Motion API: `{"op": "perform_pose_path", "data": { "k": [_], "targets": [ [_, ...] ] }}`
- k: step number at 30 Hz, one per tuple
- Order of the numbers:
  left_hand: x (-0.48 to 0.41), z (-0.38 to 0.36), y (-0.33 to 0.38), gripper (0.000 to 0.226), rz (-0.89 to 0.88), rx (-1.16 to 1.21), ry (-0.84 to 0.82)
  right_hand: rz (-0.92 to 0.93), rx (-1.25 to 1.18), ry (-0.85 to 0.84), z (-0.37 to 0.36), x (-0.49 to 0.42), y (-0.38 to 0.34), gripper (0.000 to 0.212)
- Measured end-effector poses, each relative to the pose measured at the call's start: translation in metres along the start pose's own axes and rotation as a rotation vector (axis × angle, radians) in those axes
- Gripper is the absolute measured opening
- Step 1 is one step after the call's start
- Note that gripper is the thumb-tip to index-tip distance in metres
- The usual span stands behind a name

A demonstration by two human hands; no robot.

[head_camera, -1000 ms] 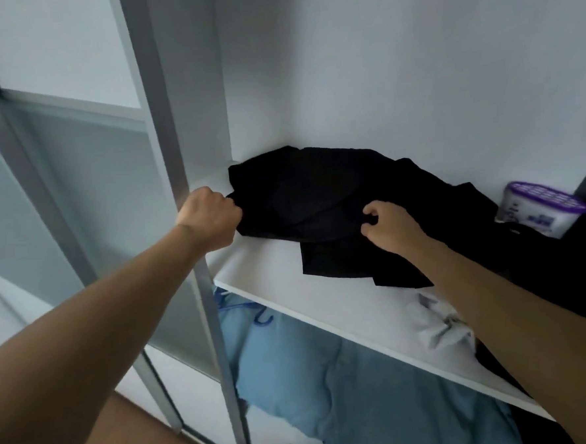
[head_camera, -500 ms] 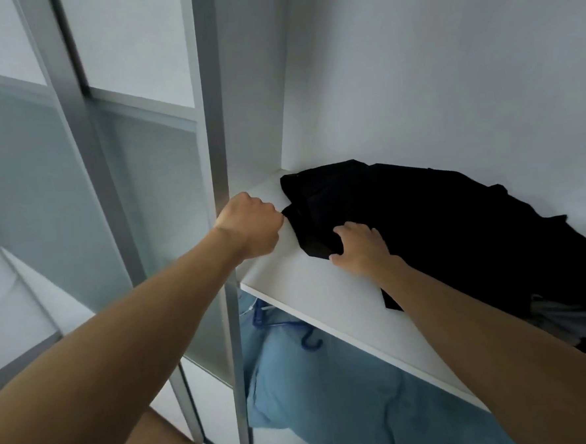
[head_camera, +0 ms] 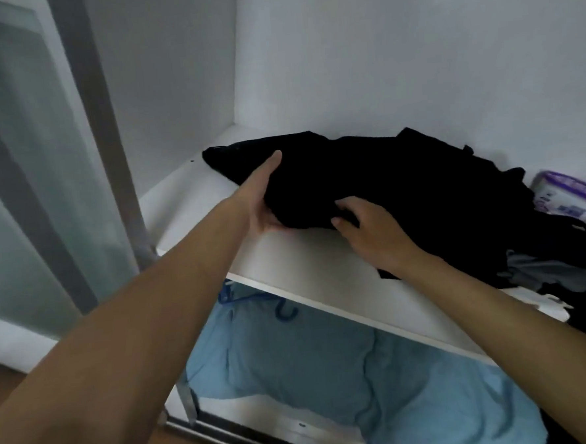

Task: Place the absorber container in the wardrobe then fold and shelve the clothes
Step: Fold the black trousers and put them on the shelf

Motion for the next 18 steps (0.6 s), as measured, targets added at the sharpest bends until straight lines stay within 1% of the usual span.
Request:
{"op": "perform_pose_path", "data": {
  "k": [1,3,4,5,6,7,9,10,12,13,14,16,17,18],
  "targets": [
    [-0.002,-0.009,0.002,0.061,-0.024,0.036,0.032,0.028,0.059,-0.083,-0.006,0.012,-0.004,0.035],
    [0.000,-0.018,0.005,0.034,-0.117,-0.059,0.198,0.070,0.134,-0.217,-0.014,0.031,-0.008,0.038],
    [0.004,-0.021,0.007,0.022,-0.167,-0.116,0.262,0.083,0.149,-0.260,-0.014,0.040,-0.009,0.041],
    [0.009,-0.024,0.010,0.013,-0.211,-0.138,0.290,0.097,0.159,-0.285,-0.012,0.046,-0.010,0.044],
    [0.014,-0.027,0.014,0.010,-0.237,-0.123,0.296,0.112,0.171,-0.283,-0.008,0.051,-0.011,0.047],
    [0.023,-0.029,0.019,0.011,-0.254,-0.094,0.293,0.124,0.185,-0.248,-0.001,0.056,-0.013,0.049],
    [0.042,-0.031,0.027,0.019,-0.285,-0.059,0.307,0.122,0.223,-0.085,0.017,0.067,-0.015,0.045],
    [0.052,-0.034,0.031,0.019,-0.300,-0.060,0.309,0.091,0.256,0.014,0.027,0.072,-0.013,0.043],
    [0.076,-0.038,0.036,0.012,-0.337,-0.080,0.321,-0.067,0.270,0.174,0.047,0.085,-0.001,0.042],
    [0.089,-0.039,0.037,0.012,-0.353,-0.087,0.332,-0.189,0.177,0.231,0.055,0.093,0.008,0.042],
    [0.102,-0.041,0.037,0.013,-0.365,-0.096,0.338,-0.324,-0.003,0.289,0.063,0.102,0.018,0.041],
    [0.128,-0.046,0.035,0.014,-0.392,-0.142,0.346,-0.605,-0.514,0.380,0.067,0.127,0.036,0.038],
    [0.142,-0.051,0.032,0.013,-0.406,-0.190,0.350,-0.716,-0.800,0.379,0.062,0.139,0.039,0.041],
    [0.156,-0.056,0.027,0.013,-0.413,-0.245,0.346,-0.772,-1.079,0.350,0.056,0.149,0.039,0.050]
  ]
}}
Point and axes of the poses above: each hand's wrist, its own x-axis away from the middle knuckle, its own z-axis out of the back of the hand, y = z × x, the point moved 7 cm from there along -x, towards the middle knuckle, and after that the axes turned 4 degrees about z, right-handed, at the moved point
